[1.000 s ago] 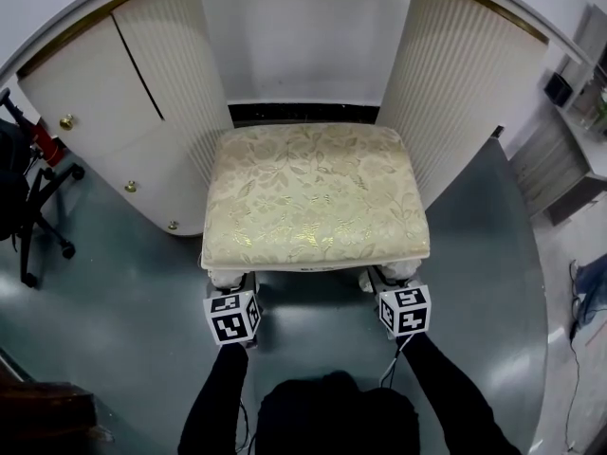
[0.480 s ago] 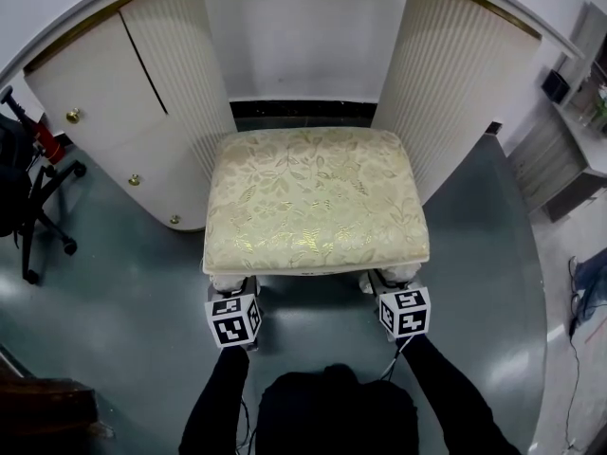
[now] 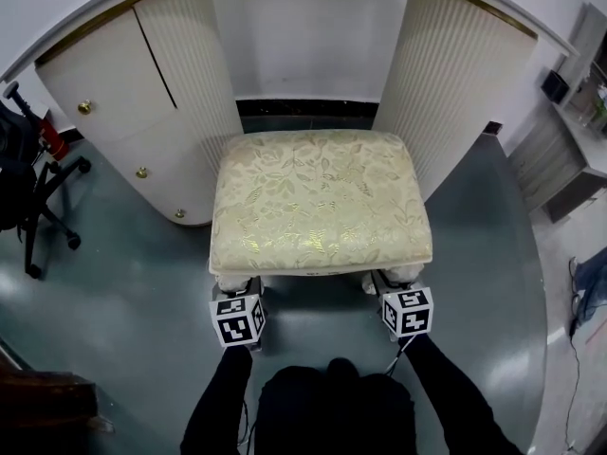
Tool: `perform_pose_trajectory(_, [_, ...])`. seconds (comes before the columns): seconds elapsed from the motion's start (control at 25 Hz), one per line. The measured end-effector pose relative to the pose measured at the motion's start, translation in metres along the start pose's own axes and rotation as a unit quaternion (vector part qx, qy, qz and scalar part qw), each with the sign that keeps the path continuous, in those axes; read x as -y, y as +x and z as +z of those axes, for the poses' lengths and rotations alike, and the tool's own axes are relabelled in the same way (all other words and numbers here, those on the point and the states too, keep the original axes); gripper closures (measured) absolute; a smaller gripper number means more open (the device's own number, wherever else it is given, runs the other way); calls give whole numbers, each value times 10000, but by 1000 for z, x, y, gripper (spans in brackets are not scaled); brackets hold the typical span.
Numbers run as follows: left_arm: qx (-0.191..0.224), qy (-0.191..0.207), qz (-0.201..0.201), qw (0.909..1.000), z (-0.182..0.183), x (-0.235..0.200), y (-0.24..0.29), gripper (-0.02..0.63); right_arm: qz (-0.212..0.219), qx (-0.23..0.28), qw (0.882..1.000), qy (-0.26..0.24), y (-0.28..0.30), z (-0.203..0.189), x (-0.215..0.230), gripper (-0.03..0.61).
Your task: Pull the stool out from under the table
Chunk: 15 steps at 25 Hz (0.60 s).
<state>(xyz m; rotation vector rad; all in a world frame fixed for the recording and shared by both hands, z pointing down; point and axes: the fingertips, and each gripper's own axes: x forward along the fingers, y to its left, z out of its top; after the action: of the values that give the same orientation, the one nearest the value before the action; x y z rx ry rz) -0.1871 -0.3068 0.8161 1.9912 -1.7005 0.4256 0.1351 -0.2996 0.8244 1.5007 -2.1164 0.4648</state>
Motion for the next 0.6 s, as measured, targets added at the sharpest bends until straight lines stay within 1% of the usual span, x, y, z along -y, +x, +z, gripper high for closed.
perform_pose_trajectory(0.36, [-307, -18, -28, 9995, -4, 2, -8, 442, 46, -182, 9998, 80, -7, -3, -2, 407])
perform_pose_trajectory(0.6, [-331, -19, -51, 9994, -3, 2, -14, 443, 68, -216, 9997, 121, -11, -3, -6, 407])
